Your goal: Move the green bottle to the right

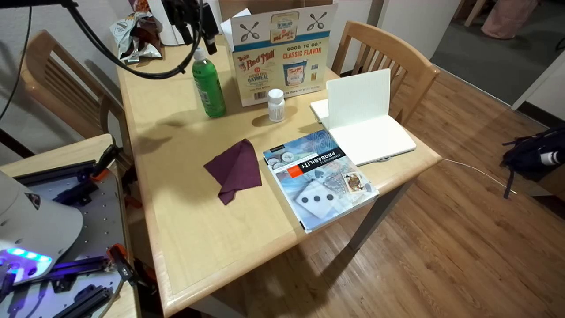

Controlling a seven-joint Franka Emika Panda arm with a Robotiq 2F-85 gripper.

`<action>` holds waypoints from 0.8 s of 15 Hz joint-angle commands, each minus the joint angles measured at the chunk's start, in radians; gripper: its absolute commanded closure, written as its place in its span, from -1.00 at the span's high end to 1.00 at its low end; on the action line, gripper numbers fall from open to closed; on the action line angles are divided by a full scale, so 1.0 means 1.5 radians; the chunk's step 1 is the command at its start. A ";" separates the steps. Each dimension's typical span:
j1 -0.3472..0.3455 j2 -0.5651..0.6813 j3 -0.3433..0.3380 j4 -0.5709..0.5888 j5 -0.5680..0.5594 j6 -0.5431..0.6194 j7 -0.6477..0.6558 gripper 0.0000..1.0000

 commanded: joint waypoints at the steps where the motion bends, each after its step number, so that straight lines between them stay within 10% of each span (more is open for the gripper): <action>1: 0.011 0.012 -0.008 -0.038 0.018 0.078 -0.007 1.00; 12: 0.029 0.056 -0.007 -0.019 0.067 0.107 -0.031 1.00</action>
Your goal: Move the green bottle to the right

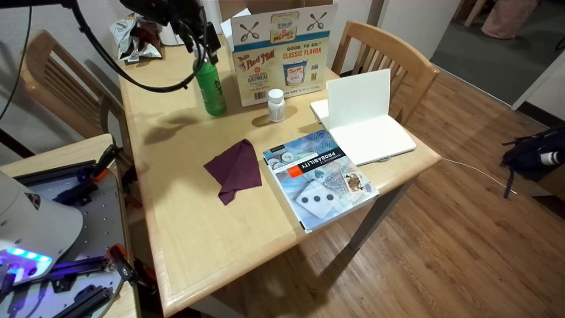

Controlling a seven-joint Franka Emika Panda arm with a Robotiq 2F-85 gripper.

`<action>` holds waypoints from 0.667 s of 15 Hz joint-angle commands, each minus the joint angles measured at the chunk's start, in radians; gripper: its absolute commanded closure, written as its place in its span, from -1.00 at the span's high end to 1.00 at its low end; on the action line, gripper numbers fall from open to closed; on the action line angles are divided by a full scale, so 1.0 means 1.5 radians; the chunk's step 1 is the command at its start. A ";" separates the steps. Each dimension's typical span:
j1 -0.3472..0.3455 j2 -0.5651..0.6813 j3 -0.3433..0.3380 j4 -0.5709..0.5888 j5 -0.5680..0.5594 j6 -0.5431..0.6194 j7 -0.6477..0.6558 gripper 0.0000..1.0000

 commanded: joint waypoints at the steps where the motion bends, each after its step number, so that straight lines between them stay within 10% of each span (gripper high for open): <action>1: 0.002 0.000 -0.003 0.003 -0.004 -0.006 0.001 1.00; 10: 0.005 0.020 -0.002 0.048 0.004 -0.100 -0.009 1.00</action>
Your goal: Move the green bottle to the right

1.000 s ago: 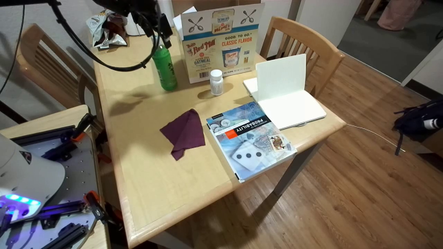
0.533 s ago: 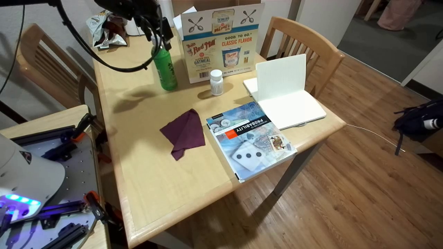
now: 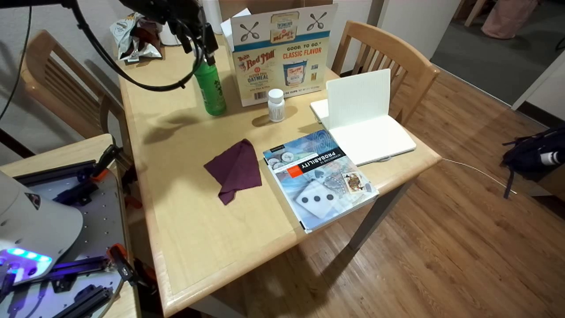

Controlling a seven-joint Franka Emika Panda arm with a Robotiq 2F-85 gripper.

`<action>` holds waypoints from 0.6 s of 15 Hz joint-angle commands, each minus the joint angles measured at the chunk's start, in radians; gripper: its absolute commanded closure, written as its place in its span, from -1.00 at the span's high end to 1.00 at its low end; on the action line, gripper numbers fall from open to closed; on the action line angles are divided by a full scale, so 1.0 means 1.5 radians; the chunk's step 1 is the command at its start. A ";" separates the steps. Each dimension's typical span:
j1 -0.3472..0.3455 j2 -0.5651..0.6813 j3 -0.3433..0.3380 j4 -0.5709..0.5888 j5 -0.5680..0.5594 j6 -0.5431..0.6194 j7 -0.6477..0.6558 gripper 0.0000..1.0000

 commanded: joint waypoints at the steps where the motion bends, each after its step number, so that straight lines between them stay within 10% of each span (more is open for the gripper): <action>1: 0.000 0.022 -0.002 0.046 -0.013 -0.081 -0.006 1.00; 9: -0.003 0.051 -0.009 0.058 0.055 -0.064 -0.110 1.00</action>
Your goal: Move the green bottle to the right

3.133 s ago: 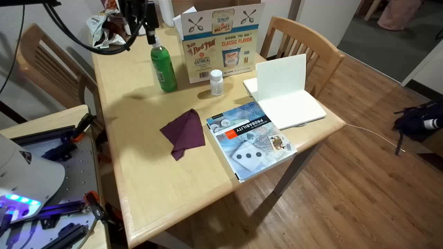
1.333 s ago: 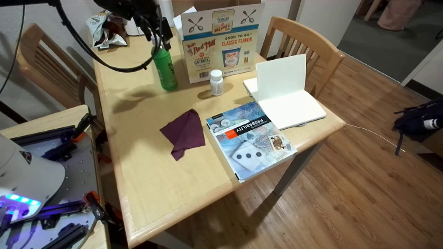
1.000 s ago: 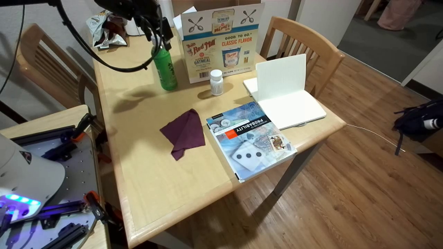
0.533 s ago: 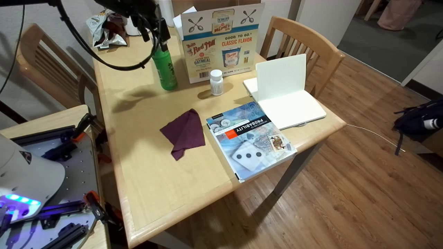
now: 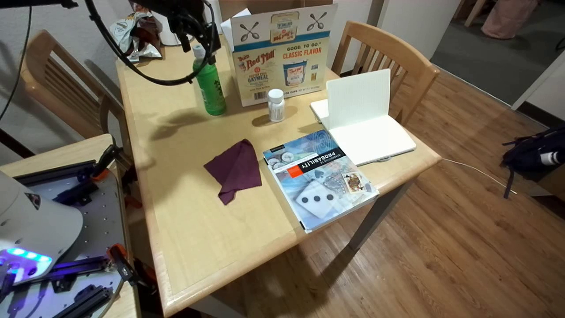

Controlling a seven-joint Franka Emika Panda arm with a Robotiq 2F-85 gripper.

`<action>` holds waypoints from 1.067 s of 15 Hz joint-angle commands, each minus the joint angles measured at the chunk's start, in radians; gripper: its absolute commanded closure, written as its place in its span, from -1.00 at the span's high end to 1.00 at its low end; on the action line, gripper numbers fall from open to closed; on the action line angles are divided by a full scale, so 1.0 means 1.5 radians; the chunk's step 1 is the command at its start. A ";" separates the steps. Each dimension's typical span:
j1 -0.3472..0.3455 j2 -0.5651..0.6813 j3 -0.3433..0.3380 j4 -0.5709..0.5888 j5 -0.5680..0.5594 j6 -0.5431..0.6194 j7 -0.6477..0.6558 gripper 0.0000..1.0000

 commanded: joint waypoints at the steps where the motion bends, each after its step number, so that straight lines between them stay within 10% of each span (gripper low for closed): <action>1: -0.003 0.020 -0.003 0.002 0.040 0.008 -0.044 1.00; 12: -0.003 0.050 0.001 0.077 0.036 -0.033 -0.136 1.00; 13: -0.005 0.051 0.000 0.078 0.032 -0.033 -0.129 0.50; 16: -0.007 0.051 -0.003 0.076 0.028 -0.049 -0.110 0.20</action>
